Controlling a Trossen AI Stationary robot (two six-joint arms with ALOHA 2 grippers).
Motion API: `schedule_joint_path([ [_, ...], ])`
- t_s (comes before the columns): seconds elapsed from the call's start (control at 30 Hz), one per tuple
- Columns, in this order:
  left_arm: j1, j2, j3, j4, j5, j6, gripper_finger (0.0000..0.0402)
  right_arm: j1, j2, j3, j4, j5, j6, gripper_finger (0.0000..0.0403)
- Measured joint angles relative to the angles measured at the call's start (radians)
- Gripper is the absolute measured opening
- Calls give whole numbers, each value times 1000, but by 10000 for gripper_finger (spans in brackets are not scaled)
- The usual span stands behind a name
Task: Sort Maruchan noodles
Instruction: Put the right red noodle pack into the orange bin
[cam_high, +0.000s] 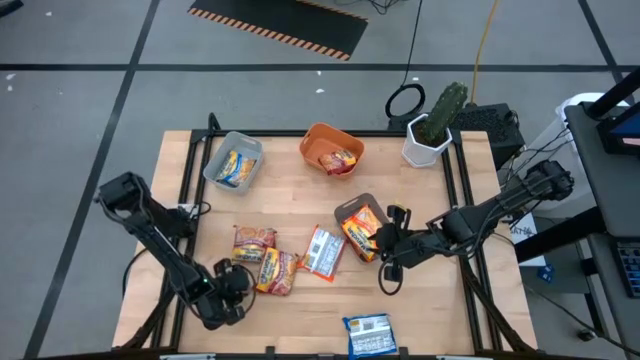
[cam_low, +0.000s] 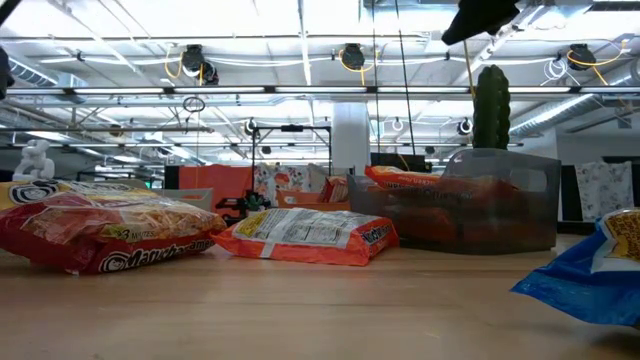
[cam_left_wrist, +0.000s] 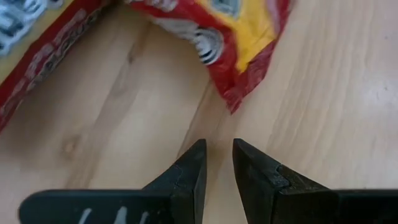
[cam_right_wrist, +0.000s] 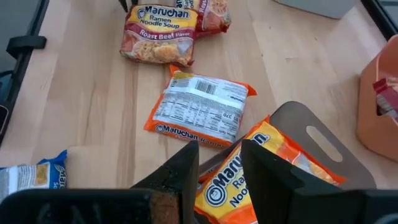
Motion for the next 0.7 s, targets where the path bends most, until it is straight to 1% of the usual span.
schedule_joint_path([
  [0.1, 0, 29, 1, 18, -32, 28, 83, -2, 0, 0, 0, 0, -3, 116],
  [0.23, 1, 73, 6, 35, -58, 21, 84, -2, 0, 0, -1, 0, -3, 116],
  [0.33, -5, 92, 5, 68, -92, 30, 92, -2, 0, 0, -1, 0, -3, 116],
  [0.47, -10, 96, 4, 115, -144, 42, 129, -2, 0, 0, 0, 0, -3, 116],
  [0.6, -8, 97, 3, 126, -149, 51, 170, -2, 0, 0, 1, -1, -7, 116],
  [0.7, -2, 97, 3, 129, -150, 51, 192, -2, 0, 0, 1, 0, -12, 116],
])
